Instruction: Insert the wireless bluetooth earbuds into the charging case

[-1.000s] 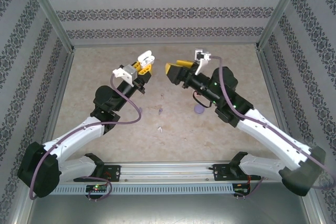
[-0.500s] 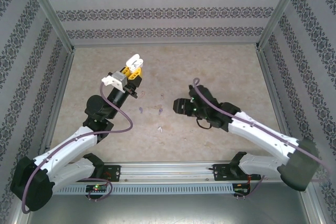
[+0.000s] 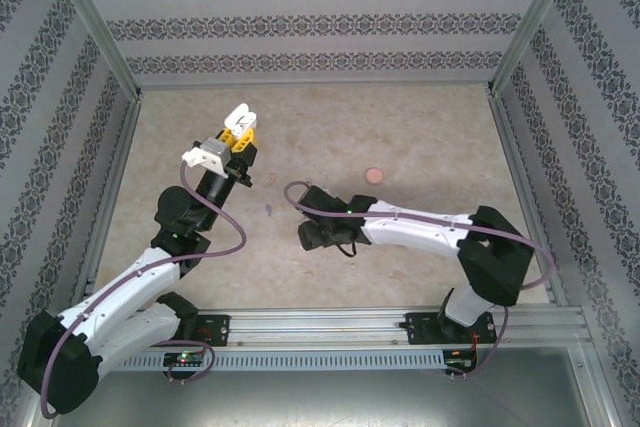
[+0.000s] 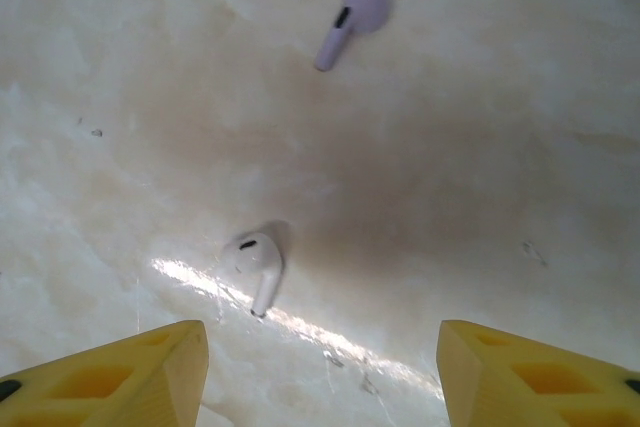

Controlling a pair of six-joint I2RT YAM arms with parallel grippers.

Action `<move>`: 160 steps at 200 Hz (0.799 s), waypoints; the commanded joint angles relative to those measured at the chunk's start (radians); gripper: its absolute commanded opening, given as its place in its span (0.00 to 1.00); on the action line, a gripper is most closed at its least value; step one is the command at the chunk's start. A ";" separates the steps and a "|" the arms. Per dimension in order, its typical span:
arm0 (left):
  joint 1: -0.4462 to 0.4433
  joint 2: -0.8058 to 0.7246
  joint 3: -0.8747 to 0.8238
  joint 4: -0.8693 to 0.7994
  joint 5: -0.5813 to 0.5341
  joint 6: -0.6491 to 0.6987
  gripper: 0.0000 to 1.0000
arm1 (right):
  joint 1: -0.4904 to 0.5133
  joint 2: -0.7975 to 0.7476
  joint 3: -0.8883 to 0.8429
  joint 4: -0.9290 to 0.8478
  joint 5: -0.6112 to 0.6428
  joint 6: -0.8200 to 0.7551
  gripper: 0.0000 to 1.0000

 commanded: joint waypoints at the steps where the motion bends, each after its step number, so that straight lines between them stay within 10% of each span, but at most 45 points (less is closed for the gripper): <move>1: 0.019 -0.029 -0.005 -0.001 -0.025 0.018 0.00 | 0.021 0.068 0.064 -0.050 0.044 -0.074 0.62; 160: 0.115 -0.079 -0.026 -0.015 -0.003 -0.041 0.00 | 0.065 0.307 0.202 -0.081 0.025 -0.102 0.54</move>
